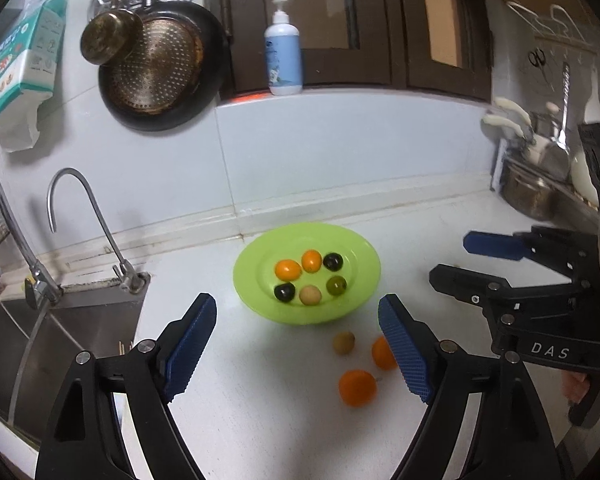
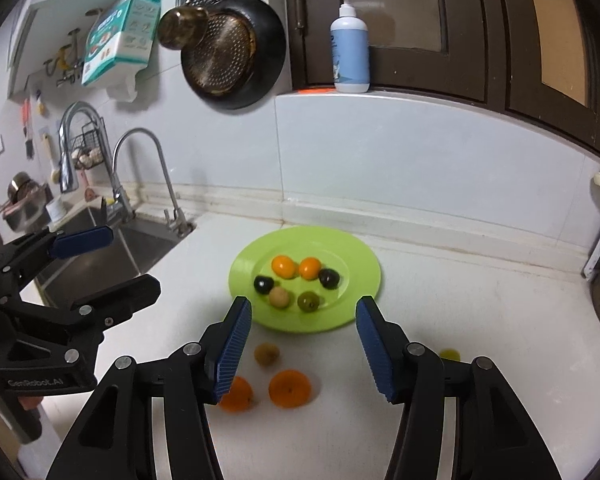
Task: Organize fruits
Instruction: 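Move both open grippers back toward the remaining oranges on the counter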
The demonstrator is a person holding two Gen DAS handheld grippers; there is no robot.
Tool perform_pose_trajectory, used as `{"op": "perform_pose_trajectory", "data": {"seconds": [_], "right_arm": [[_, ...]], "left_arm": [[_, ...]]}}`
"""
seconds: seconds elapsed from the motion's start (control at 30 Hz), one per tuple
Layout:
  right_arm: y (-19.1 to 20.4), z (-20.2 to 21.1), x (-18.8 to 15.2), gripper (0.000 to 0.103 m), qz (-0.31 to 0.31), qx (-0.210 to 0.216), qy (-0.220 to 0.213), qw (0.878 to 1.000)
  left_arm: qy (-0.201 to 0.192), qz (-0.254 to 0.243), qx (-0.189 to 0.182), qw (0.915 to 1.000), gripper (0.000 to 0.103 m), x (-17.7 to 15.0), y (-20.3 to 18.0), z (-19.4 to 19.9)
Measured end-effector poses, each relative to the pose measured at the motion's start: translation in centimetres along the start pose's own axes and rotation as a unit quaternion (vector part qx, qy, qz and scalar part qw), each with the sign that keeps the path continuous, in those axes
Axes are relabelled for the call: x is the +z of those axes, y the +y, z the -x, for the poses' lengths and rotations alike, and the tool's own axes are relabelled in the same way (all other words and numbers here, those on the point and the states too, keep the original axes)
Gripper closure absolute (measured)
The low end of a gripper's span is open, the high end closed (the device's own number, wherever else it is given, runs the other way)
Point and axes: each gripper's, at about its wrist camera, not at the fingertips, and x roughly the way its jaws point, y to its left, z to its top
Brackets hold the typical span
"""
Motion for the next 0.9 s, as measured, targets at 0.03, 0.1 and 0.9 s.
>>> {"op": "perform_pose_trajectory", "data": {"seconds": [0.03, 0.1, 0.9], "right_arm": [[0.1, 0.0, -0.3, 0.048, 0.005, 0.002, 0.003, 1.000], [0.4, 0.0, -1.0, 0.048, 0.014, 0.001, 0.011, 1.000], [0.8, -5.4, -6.4, 0.048, 0.088, 0.027, 0.137, 0.986]], "left_arm": [[0.002, -0.003, -0.002, 1.0000, 0.020, -0.4, -0.1, 0.0], [0.010, -0.008, -0.002, 0.9999, 0.020, -1.0, -0.3, -0.3], [0.091, -0.068, -0.087, 0.9897, 0.022, -6.6, -2.8, -5.7]]}}
